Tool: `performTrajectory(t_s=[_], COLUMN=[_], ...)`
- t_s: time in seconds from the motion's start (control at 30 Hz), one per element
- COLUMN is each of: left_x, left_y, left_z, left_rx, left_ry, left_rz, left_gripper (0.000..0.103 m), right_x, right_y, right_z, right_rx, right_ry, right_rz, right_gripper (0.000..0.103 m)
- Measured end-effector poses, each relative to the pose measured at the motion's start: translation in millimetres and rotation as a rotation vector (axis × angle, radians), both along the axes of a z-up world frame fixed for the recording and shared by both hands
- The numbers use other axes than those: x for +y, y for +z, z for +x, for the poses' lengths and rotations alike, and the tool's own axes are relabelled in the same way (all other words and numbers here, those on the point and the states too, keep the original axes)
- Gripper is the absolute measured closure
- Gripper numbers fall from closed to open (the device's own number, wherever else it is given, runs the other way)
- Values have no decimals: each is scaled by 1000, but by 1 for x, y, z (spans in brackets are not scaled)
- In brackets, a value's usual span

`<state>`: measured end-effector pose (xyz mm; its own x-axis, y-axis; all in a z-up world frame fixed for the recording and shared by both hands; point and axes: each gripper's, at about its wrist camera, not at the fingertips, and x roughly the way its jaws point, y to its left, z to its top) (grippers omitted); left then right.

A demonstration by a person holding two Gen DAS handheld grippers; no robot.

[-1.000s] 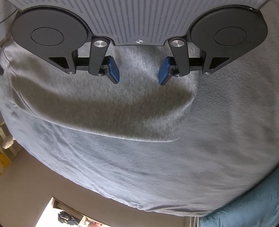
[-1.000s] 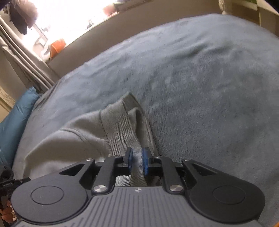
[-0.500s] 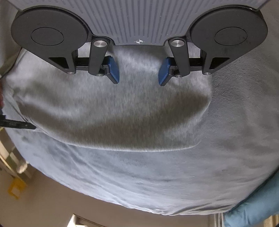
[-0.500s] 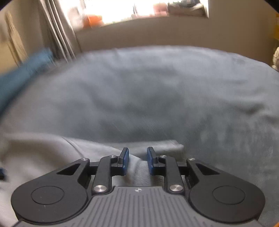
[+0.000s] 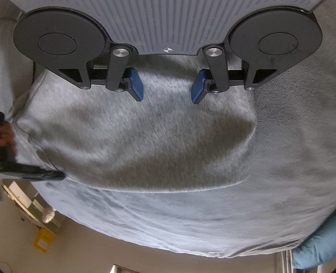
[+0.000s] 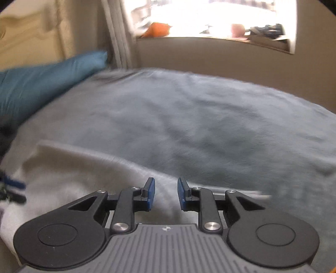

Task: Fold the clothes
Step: 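Smooth the folded hoodie with both open grippers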

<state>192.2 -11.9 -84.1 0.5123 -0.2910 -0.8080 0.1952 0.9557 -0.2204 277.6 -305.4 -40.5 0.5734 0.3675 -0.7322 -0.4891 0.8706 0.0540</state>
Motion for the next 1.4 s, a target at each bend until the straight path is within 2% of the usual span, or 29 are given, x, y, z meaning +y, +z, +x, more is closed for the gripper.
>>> performTrajectory(t_s=[0.03,0.1,0.17,0.27,0.33,0.4,0.5,0.6,0.73,0.77,0.83,0.9,1.03,1.2,1.27,1.33,1.4], left_x=[-1,-4,-5,-4,-2,2,8,14,23,24,22,16,9,8,8,8,8], left_y=[1,2,1,0,0,1,4,13,20,21,22,19,13,18,21,22,19], left_z=[-2,-5,-9,-12,-13,-13,-15,-27,-47,-52,-61,-68,-80,-88,-89,-90,-89], left_rx=[0,-1,-8,-11,-8,0,5,-18,-52,-60,-74,-86,-100,-147,-183,-207,-202], left_ry=[-14,-43,-73,-91,-92,-80,-55,-43,-19,-13,-17,-28,-32,3,10,8,-4], left_rz=[7,22,40,39,29,8,-10,-10,-17,-18,-9,29,93,130,146,136,118], left_gripper=[52,51,51,50,50,50,50,50,50,50,50,50,50,51,52,54,61], right_x=[5,6,9,26,41,56,51,53,62,68,84,90,90,115,126,131,126], right_y=[-13,-17,1,23,16,-14,-16,19,34,28,-3,-18,11,45,42,32,27], right_z=[5,12,13,5,12,27,33,5,-40,-48,-59,-68,-66,-74,-73,-65,-63], right_rx=[21,41,42,6,65,159,194,178,228,247,312,264,297,287,289,304,314], right_ry=[3,-26,-76,-3,34,9,-59,-11,124,156,186,202,165,281,292,247,187], right_rz=[-47,-45,-36,36,87,50,94,119,176,167,79,40,90,129,98,60,28], right_gripper=[77,77,76,76,75,74,74,73,73,73,72,72,72,72,72,72,72])
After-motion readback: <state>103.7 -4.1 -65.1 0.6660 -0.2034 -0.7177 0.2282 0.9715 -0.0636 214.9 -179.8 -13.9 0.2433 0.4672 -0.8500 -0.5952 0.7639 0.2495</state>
